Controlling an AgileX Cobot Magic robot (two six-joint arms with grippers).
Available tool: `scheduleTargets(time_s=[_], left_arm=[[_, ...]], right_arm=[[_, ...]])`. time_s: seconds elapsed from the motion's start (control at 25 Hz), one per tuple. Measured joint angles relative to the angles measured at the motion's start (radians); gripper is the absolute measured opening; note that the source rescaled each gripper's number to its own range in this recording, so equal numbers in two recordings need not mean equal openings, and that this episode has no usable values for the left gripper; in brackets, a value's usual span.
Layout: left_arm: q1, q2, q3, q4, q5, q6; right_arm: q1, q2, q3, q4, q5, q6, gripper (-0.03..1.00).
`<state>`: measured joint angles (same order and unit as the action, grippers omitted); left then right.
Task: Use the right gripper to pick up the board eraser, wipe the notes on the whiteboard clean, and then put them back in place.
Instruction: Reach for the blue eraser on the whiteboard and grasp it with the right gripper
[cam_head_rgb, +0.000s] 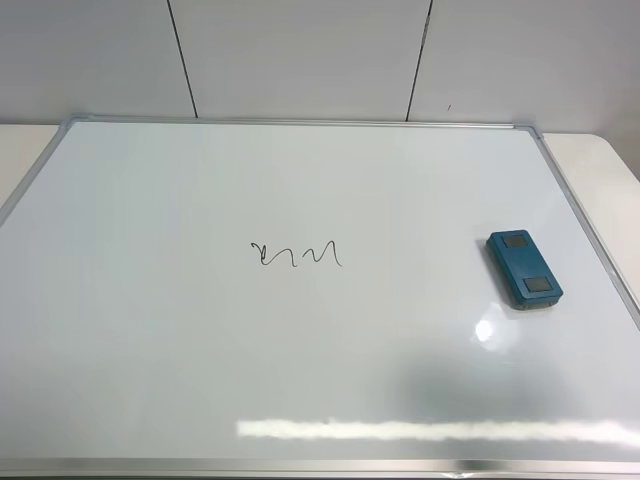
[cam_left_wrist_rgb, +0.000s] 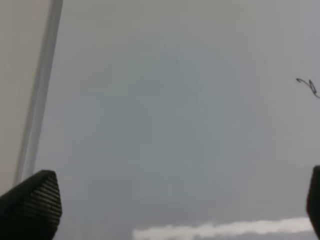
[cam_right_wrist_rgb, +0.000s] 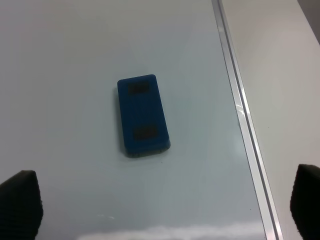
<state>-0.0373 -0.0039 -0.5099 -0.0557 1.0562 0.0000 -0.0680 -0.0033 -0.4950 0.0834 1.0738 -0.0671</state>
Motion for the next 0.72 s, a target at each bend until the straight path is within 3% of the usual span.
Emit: scheduleTargets(time_s=[0.72], left_arm=[[0.0,0.0,0.0,0.0,0.0,0.0]], right_arm=[[0.0,0.0,0.0,0.0,0.0,0.0,1.0]])
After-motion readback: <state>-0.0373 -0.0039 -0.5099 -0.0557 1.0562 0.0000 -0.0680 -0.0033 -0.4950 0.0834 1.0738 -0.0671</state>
